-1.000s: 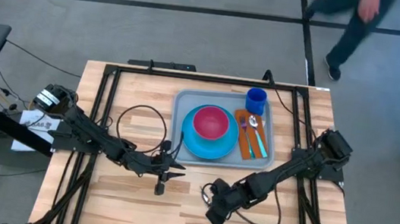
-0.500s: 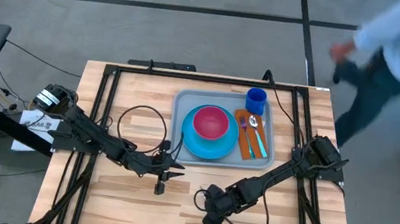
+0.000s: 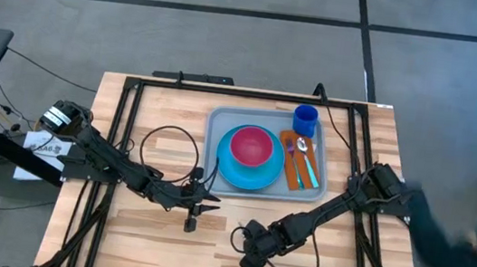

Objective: Set up tray
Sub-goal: Put the blue patterned knife between the blue fork and blue spoon on the brown napkin

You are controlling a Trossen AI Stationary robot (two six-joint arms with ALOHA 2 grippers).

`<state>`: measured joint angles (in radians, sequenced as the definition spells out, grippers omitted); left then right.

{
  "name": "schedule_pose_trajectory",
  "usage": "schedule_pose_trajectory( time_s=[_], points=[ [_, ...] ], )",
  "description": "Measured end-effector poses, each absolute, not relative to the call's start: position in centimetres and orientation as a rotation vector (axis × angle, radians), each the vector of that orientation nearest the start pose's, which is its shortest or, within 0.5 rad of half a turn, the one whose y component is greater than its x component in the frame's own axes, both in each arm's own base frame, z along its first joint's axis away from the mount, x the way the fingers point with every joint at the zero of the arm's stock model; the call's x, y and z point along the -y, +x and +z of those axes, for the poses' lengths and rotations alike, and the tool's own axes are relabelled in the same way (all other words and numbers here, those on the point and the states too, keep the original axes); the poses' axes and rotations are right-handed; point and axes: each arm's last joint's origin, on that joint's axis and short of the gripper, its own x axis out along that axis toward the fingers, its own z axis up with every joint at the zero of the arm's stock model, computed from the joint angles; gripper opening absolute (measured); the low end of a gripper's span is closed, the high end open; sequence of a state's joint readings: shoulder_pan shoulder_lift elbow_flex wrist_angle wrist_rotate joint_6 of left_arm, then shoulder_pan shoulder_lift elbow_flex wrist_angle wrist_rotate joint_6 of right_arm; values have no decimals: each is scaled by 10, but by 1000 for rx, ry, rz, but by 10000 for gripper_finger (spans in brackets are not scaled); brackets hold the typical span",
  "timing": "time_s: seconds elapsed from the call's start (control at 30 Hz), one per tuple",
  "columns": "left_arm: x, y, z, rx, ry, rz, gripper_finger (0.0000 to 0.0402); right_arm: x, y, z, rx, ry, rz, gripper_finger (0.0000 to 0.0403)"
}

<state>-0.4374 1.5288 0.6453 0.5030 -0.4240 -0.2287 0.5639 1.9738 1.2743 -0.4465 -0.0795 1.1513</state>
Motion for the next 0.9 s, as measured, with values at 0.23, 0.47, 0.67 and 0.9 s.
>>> schedule_pose_trajectory(
  time_s=[0.23, 0.47, 0.67, 0.9],
  points=[
    [115, 275, 181, -345, -67, 27, 82, -217, 330, 135, -1289, 712, -120, 82],
    [115, 275, 180, -351, -68, 28, 82, -218, 331, 135, -1280, 716, -115, 82],
    [115, 275, 180, -352, -67, 29, 82, -218, 331, 135, -1291, 719, -98, 82],
    [115, 275, 180, -358, -65, 30, 82, -216, 326, 137, -1336, 713, -103, 82]
  ],
)
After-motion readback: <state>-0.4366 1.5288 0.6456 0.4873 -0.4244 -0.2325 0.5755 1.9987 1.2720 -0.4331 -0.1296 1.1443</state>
